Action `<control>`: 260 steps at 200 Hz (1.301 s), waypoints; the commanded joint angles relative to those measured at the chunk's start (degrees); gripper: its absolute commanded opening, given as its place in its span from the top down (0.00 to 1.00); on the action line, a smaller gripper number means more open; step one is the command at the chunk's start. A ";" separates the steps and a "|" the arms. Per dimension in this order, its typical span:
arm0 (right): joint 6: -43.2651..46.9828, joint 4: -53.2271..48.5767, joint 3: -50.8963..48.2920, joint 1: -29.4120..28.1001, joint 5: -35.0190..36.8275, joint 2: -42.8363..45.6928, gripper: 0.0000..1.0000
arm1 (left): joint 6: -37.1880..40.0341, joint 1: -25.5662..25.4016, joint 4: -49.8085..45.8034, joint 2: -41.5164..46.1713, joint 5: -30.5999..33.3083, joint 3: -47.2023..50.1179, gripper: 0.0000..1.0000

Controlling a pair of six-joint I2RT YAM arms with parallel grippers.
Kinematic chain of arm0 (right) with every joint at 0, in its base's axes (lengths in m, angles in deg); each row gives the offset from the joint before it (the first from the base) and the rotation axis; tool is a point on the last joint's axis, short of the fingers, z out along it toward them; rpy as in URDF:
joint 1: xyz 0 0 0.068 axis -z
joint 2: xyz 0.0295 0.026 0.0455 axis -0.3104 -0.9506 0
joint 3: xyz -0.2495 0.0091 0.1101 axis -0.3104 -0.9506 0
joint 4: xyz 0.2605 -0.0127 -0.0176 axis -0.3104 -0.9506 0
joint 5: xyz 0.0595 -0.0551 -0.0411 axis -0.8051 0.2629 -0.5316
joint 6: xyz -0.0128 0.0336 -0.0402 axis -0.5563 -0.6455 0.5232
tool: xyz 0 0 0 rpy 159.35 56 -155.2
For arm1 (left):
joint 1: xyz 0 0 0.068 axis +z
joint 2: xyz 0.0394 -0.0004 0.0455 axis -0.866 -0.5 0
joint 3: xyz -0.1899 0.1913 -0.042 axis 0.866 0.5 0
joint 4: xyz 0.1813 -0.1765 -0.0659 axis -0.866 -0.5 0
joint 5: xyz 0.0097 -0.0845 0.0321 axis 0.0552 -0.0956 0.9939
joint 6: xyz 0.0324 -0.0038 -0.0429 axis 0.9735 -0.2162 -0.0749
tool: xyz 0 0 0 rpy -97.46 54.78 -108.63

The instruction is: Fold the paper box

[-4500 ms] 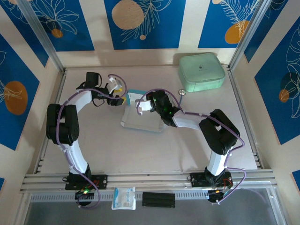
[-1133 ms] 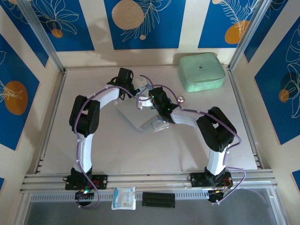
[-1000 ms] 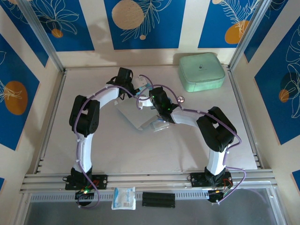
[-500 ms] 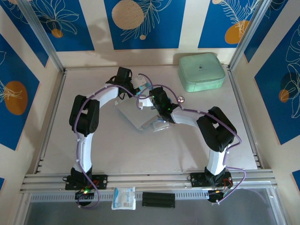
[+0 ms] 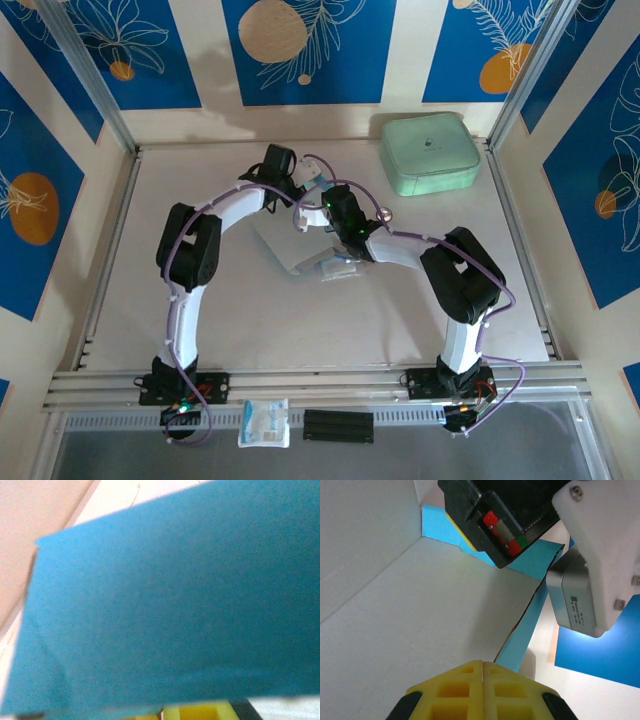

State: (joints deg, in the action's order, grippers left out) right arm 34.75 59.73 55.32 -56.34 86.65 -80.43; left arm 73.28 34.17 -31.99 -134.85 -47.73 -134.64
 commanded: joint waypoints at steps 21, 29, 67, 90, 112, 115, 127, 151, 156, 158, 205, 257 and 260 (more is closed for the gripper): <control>-1.35 -8.55 -2.08 -1.29 -4.44 -1.80 0.97 | 1.71 -1.55 -1.06 -2.72 -0.87 -0.57 0.79; -1.36 -8.52 -2.07 -1.30 -4.44 -1.78 0.97 | 1.79 -1.60 -1.05 -2.70 -2.34 -0.66 0.80; -1.21 -8.72 -2.32 -1.14 -4.48 -1.37 0.97 | 0.37 -1.40 -1.13 -3.45 -5.95 -2.64 0.97; -1.29 -8.72 -2.67 -1.17 -4.42 -1.11 0.97 | -0.34 -1.42 -1.34 -4.23 -4.56 -3.44 1.00; -1.45 -8.59 -2.78 -1.11 -4.40 -1.08 0.98 | -0.49 -1.38 -0.47 -3.77 -3.04 -2.36 1.00; -1.56 -8.41 -2.78 -1.11 -4.32 -1.02 0.97 | -0.48 -1.42 -0.31 -3.55 -3.02 -2.11 1.00; -2.49 -8.17 -2.68 -1.37 -4.98 0.09 0.97 | -0.25 -1.42 0.16 -3.05 -3.18 -1.50 1.00; -11.01 -11.66 -1.08 -1.60 -8.12 5.07 0.88 | 0.19 -1.41 0.11 -2.70 -2.56 -0.84 1.00; -13.03 -13.25 -0.95 -1.46 -9.41 6.63 0.85 | 0.25 -1.42 0.20 -2.57 -2.56 -0.71 1.00; -13.83 -13.83 -0.94 -1.42 -9.91 7.21 0.84 | 0.22 -1.42 0.25 -2.53 -2.56 -0.70 1.00; -30.89 -26.46 -4.80 1.24 -20.76 24.04 0.55 | 0.41 -1.08 -0.09 -1.96 -3.34 0.07 1.00; -73.01 -40.53 3.21 21.18 -46.93 33.84 0.17 | -1.50 -0.68 -1.86 0.38 -5.39 1.91 0.99; -76.12 -41.50 3.99 22.73 -48.52 33.35 0.16 | -1.68 -0.76 -2.07 0.59 -5.57 2.09 0.99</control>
State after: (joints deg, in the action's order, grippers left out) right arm -12.37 27.58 54.49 -43.51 55.24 -47.15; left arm 72.25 33.58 -30.30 -135.93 -51.81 -135.12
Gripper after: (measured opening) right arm 0.771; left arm 0.053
